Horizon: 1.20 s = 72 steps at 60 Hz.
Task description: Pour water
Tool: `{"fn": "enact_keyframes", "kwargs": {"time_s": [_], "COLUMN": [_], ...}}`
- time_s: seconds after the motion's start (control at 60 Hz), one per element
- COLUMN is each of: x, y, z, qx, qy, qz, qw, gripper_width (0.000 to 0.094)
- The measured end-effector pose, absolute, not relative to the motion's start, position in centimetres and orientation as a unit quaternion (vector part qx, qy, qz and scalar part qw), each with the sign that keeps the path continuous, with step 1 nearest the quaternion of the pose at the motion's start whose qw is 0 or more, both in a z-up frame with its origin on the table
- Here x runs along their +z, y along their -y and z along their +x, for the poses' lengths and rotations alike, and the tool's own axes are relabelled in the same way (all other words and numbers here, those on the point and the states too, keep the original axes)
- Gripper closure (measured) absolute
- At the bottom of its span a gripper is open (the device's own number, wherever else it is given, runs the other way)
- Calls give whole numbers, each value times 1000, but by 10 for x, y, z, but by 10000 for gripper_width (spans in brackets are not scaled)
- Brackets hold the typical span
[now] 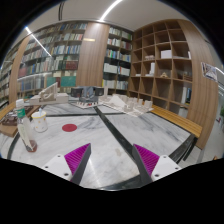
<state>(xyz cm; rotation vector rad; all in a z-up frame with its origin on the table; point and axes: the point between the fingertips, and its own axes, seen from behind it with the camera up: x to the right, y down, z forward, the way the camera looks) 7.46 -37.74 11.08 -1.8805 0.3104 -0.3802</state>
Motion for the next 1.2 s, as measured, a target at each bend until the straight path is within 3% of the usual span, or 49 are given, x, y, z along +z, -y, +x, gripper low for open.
{"fn": "enact_keyframes", "kwargs": {"time_s": [0.367, 0.7, 0.9, 1.017, 1.067, 1.083, 1.2], "x": [92, 95, 89, 81, 78, 77, 79], "y": [426, 346, 267, 231, 223, 221, 216], "z": [-41, -210, -245, -248, -249, -248, -248], "qx": [-121, -18, -7, -12, -10, -9, -12], "qy": [-79, -2, 2, 7, 7, 6, 5], "qz": [-819, -806, -789, -786, -784, -784, -776], "qw": [555, 592, 615, 618, 621, 621, 631], "gripper_width": [79, 81, 84, 181, 308, 405, 475]}}
